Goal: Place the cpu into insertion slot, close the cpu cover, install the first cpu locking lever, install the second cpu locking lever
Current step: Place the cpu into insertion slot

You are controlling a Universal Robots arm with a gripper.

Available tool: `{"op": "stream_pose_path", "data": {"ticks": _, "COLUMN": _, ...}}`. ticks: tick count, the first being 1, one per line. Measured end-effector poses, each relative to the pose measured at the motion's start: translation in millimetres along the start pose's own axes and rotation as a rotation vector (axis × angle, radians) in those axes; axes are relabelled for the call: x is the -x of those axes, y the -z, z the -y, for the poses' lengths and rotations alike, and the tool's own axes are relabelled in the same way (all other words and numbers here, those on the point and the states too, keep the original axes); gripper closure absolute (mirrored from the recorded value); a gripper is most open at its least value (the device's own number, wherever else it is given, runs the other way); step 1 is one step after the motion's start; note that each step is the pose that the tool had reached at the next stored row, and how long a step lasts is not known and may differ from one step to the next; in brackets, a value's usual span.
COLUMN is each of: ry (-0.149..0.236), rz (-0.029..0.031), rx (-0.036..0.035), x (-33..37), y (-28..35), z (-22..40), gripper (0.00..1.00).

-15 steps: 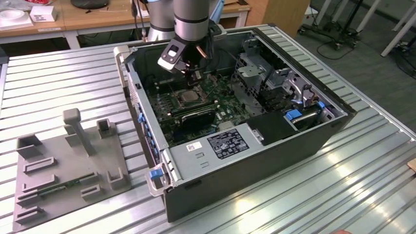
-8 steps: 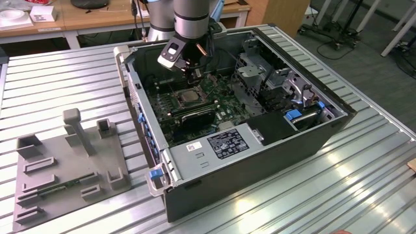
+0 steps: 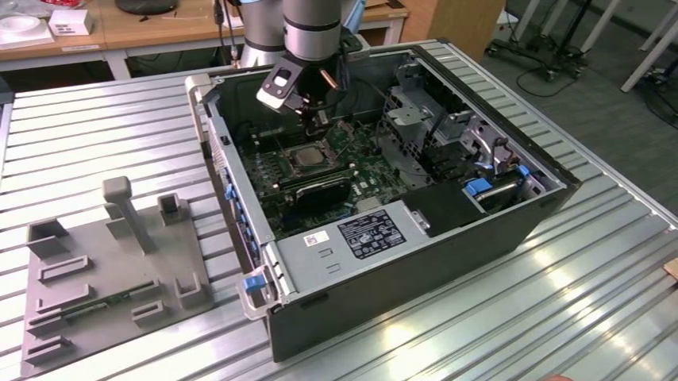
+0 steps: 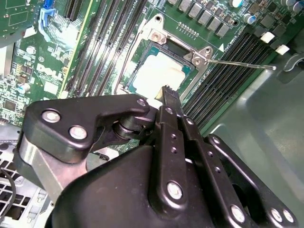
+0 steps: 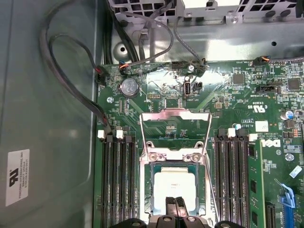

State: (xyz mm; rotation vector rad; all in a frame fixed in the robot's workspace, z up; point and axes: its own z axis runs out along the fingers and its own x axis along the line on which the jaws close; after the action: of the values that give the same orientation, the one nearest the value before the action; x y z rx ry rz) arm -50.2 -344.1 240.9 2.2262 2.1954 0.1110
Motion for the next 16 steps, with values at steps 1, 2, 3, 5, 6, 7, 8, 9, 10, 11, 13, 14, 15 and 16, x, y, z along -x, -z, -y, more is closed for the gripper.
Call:
{"op": "stream_pose_path", "data": {"ticks": 1, "ry": 0.000, "rz": 0.0000, "rx": 0.0000, "x": 0.0, "y": 0.6, "z": 0.0, "gripper": 0.89}}
{"op": "stream_pose_path", "data": {"ticks": 2, "ry": 0.000, "rz": -0.0001, "rx": 0.0000, "x": -0.1, "y": 1.4, "z": -0.1, "gripper": 0.89}}
{"op": "stream_pose_path", "data": {"ticks": 3, "ry": 0.000, "rz": -0.0001, "rx": 0.0001, "x": -0.1, "y": 1.9, "z": -0.1, "gripper": 0.89}}
{"op": "stream_pose_path", "data": {"ticks": 5, "ry": 0.000, "rz": -0.0003, "rx": 0.0002, "x": -0.1, "y": 2.0, "z": -0.2, "gripper": 0.89}}
{"op": "stream_pose_path", "data": {"ticks": 6, "ry": 0.000, "rz": -0.0004, "rx": 0.0002, "x": -0.1, "y": 2.0, "z": -0.1, "gripper": 0.89}}
{"op": "stream_pose_path", "data": {"ticks": 7, "ry": 0.000, "rz": -0.0003, "rx": 0.0002, "x": -0.1, "y": 2.0, "z": -0.1, "gripper": 0.89}}
{"op": "stream_pose_path", "data": {"ticks": 8, "ry": 0.000, "rz": -0.0001, "rx": 0.0001, "x": -0.1, "y": 2.1, "z": -0.1, "gripper": 0.89}}
{"op": "stream_pose_path", "data": {"ticks": 9, "ry": 0.000, "rz": -0.0001, "rx": 0.0000, "x": -0.1, "y": 2.1, "z": -0.1, "gripper": 0.89}}
{"op": "stream_pose_path", "data": {"ticks": 10, "ry": 0.000, "rz": -0.0001, "rx": 0.0000, "x": -0.1, "y": 2.1, "z": -0.1, "gripper": 0.89}}
{"op": "stream_pose_path", "data": {"ticks": 11, "ry": 0.000, "rz": 0.0003, "rx": -0.0002, "x": -0.1, "y": 2.6, "z": -0.1, "gripper": 0.89}}
{"op": "stream_pose_path", "data": {"ticks": 13, "ry": 0.000, "rz": 0.0001, "rx": -0.0001, "x": -0.2, "y": 4.2, "z": -0.2, "gripper": 0.89}}
{"op": "stream_pose_path", "data": {"ticks": 14, "ry": 0.000, "rz": 0.0000, "rx": 0.0000, "x": -0.2, "y": 5.3, "z": -0.3, "gripper": 0.89}}
{"op": "stream_pose_path", "data": {"ticks": 15, "ry": 0.000, "rz": 0.0000, "rx": 0.0000, "x": -0.3, "y": 6.5, "z": -0.4, "gripper": 0.89}}
{"op": "stream_pose_path", "data": {"ticks": 16, "ry": 0.000, "rz": 0.0000, "rx": 0.0000, "x": -0.3, "y": 7.8, "z": -0.5, "gripper": 0.89}}
